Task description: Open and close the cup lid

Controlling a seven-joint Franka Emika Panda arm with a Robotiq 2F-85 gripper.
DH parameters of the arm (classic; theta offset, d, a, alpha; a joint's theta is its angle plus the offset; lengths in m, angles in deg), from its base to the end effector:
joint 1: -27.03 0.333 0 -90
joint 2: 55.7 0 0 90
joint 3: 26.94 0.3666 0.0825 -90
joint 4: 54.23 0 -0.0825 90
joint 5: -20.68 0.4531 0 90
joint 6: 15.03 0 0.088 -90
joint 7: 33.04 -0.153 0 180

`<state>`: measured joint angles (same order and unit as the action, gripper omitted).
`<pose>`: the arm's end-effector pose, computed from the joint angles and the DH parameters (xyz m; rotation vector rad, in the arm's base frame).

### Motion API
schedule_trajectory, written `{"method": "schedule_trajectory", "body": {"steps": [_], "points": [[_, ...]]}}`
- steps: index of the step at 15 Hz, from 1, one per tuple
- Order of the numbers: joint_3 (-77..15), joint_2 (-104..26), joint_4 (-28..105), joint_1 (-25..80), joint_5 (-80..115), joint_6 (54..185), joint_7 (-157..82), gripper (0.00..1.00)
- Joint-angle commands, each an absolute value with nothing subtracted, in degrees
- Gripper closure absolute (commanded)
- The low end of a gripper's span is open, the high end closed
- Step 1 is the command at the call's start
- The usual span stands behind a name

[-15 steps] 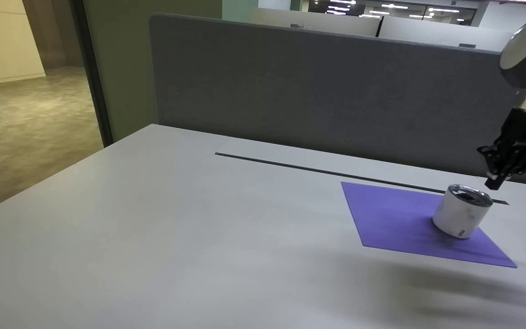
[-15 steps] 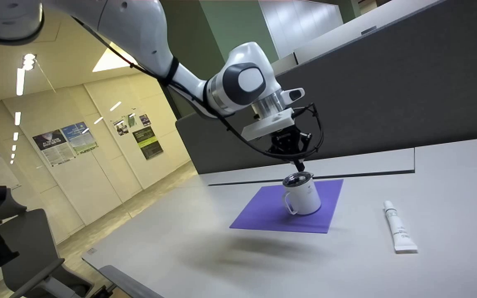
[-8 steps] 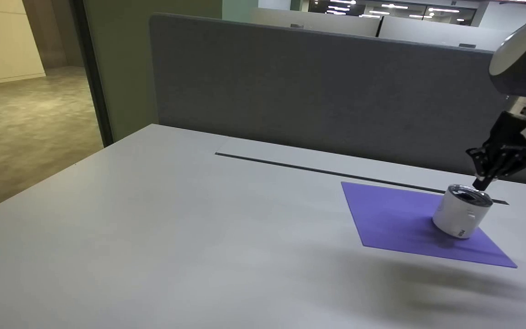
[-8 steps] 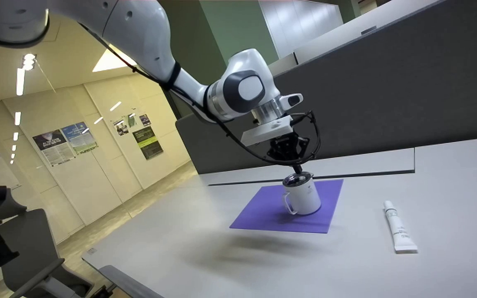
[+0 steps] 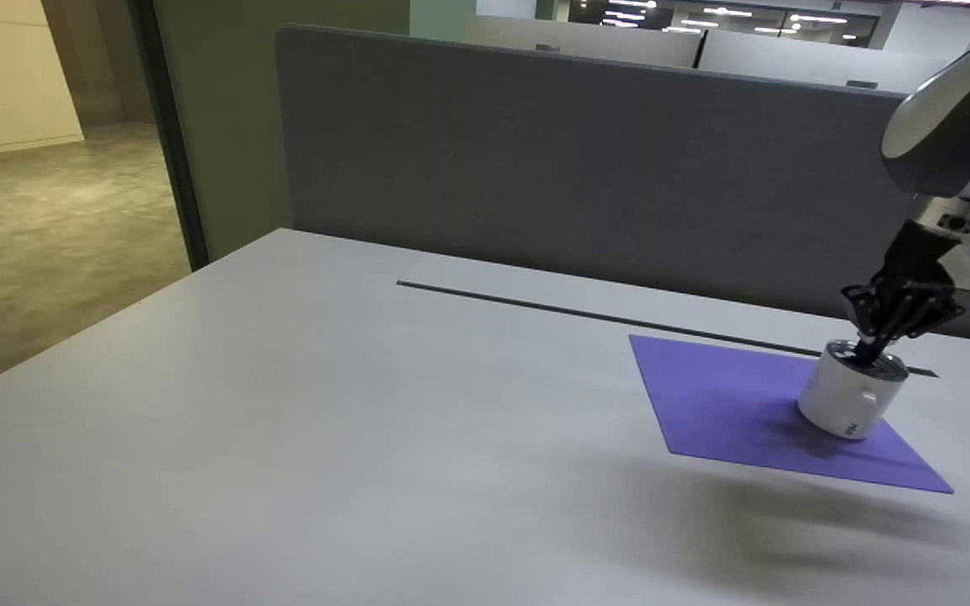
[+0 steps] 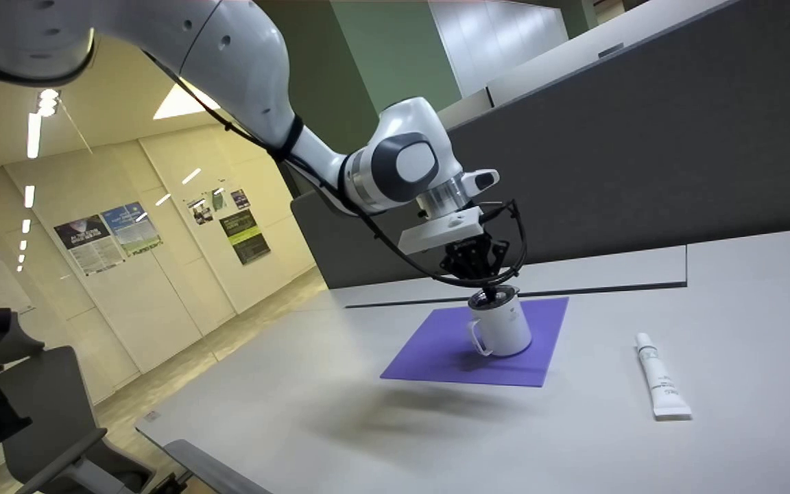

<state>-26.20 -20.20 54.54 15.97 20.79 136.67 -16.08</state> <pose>0.7070 -0.1289 0.1236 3.1079 0.1732 0.1995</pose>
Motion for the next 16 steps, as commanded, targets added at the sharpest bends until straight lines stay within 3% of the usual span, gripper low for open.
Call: {"method": "schedule_trajectory", "body": {"steps": [1,16], "points": [[-25.4,-19.1,53.4,15.3,21.5,136.7,-15.9,1.00],[-23.3,-18.7,52.6,12.7,27.4,133.6,-15.6,1.00]]}}
